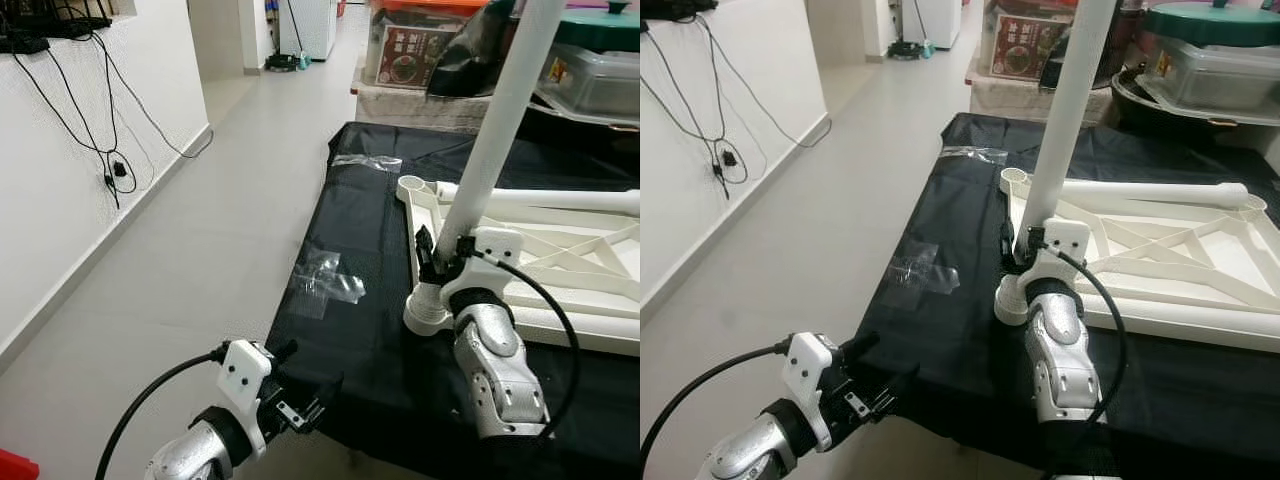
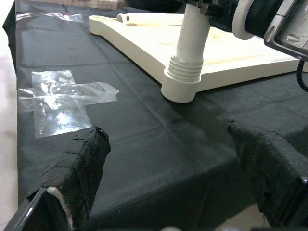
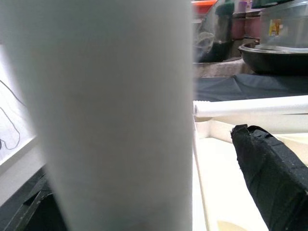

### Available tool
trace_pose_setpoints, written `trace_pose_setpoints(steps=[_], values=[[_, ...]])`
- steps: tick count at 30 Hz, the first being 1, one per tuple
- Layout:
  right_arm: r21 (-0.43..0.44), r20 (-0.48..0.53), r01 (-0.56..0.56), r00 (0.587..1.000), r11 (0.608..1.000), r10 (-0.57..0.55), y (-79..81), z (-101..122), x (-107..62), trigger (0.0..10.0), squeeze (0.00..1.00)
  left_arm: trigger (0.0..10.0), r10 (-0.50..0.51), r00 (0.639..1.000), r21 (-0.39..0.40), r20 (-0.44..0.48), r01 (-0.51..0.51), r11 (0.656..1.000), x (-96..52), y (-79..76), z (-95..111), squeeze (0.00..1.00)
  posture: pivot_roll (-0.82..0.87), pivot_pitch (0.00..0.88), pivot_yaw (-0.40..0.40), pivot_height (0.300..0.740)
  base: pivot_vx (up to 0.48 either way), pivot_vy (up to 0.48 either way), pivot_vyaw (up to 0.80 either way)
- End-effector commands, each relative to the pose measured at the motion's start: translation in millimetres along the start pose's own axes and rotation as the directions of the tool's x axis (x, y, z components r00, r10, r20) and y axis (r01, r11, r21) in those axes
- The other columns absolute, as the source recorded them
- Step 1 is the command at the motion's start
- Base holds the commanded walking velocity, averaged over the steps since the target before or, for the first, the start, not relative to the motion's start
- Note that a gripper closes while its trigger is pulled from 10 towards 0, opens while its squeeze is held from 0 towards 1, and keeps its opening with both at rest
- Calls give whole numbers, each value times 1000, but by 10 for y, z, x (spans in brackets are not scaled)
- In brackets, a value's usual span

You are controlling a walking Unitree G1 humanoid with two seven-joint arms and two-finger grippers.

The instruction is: Building children table

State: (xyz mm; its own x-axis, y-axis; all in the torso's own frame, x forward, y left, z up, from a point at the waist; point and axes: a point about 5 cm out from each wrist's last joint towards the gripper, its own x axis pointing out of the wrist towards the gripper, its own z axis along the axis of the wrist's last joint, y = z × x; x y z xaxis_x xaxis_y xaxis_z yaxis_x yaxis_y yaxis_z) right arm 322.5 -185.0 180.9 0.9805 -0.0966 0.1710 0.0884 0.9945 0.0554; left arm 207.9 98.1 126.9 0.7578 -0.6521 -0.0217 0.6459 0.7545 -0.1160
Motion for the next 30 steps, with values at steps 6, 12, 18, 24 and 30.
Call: trace_pose_setpoints(steps=[6,12,18,24,30], values=[[48,-5,-115,993,992,115,22,11,28,10000,0,10000,-2,1000,9,-23,2,1000,-3,8,-44,0,55,84,-31,740,0,0,0],[49,20,-202,979,978,201,-51,82,74,10000,0,10000,-2,1000,11,-23,3,1000,-2,9,-44,0,53,83,-30,740,0,0,0],[77,8,-274,962,959,274,-119,95,131,10000,0,10000,-2,1000,11,-24,2,1000,-2,6,-47,0,54,84,-30,740,0,0,0],[73,-4,-329,944,941,330,-147,98,156,10000,0,10000,0,1000,11,-24,0,1000,-2,7,-47,0,58,87,-33,740,0,0,0],[52,-17,-423,905,905,424,-236,143,206,10000,0,10000,3,1000,14,-25,-3,1000,-8,8,-46,0,59,88,-32,740,0,0,0]])
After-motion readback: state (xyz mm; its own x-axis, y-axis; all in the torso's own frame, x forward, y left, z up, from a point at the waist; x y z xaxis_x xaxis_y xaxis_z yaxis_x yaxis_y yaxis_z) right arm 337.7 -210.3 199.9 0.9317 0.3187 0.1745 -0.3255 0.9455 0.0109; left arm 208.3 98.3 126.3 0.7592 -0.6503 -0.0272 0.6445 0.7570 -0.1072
